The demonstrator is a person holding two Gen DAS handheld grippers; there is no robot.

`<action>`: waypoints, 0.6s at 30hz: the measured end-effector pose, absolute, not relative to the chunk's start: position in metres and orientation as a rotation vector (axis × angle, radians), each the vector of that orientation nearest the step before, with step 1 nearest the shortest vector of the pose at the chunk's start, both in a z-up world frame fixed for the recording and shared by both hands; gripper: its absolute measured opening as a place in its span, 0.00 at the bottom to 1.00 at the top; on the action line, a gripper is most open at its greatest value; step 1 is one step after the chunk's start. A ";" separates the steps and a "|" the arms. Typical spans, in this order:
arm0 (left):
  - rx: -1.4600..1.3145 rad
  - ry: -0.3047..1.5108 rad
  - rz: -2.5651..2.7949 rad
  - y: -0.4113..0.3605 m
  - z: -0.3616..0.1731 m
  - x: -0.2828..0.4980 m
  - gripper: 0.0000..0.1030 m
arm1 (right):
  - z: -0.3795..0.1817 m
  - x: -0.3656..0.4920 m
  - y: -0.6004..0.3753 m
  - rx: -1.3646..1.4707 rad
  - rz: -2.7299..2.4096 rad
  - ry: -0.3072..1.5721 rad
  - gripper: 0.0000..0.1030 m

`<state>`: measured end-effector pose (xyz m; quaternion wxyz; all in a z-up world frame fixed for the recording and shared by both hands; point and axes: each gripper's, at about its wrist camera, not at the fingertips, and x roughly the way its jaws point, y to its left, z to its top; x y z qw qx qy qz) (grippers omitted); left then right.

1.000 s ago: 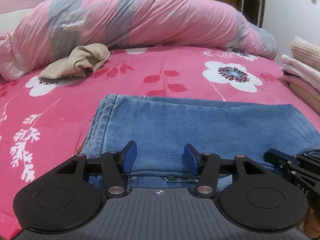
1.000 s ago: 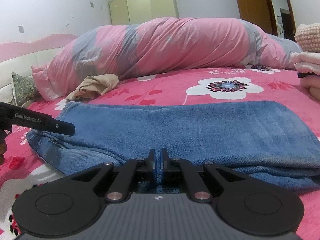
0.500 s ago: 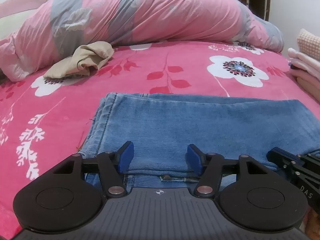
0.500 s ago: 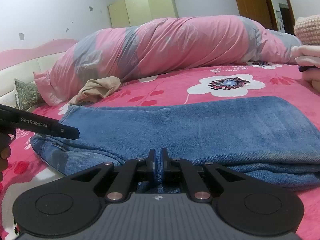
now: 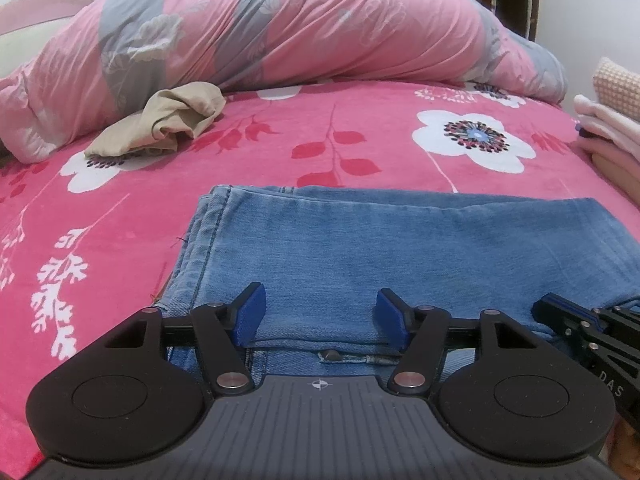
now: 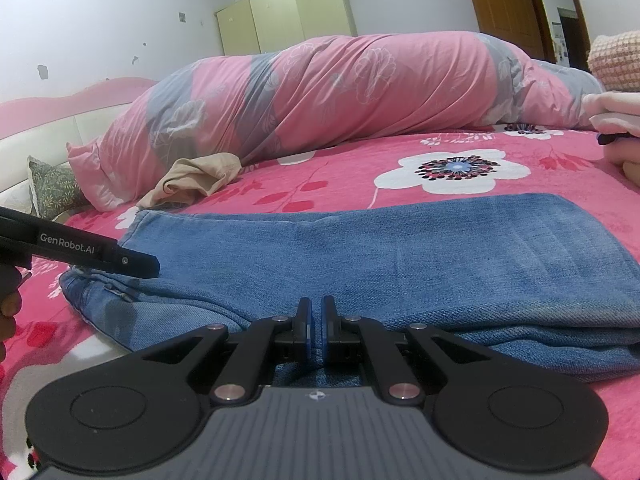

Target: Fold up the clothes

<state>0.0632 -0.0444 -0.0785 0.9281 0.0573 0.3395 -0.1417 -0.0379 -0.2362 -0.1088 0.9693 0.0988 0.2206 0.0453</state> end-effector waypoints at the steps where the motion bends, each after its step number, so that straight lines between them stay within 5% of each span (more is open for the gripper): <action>1: 0.115 0.698 -0.290 -0.044 -0.078 0.063 0.61 | -0.109 -0.038 -0.236 0.199 0.092 0.446 0.04; 7: 0.107 0.711 -0.283 -0.046 -0.077 0.065 0.63 | -0.092 -0.031 -0.239 0.221 0.089 0.510 0.04; 10: 0.117 0.717 -0.280 -0.048 -0.076 0.066 0.64 | -0.071 -0.028 -0.246 0.249 0.084 0.512 0.29; 18: 0.124 0.736 -0.260 -0.052 -0.076 0.069 0.66 | -0.063 0.001 -0.287 0.175 -0.074 0.543 0.30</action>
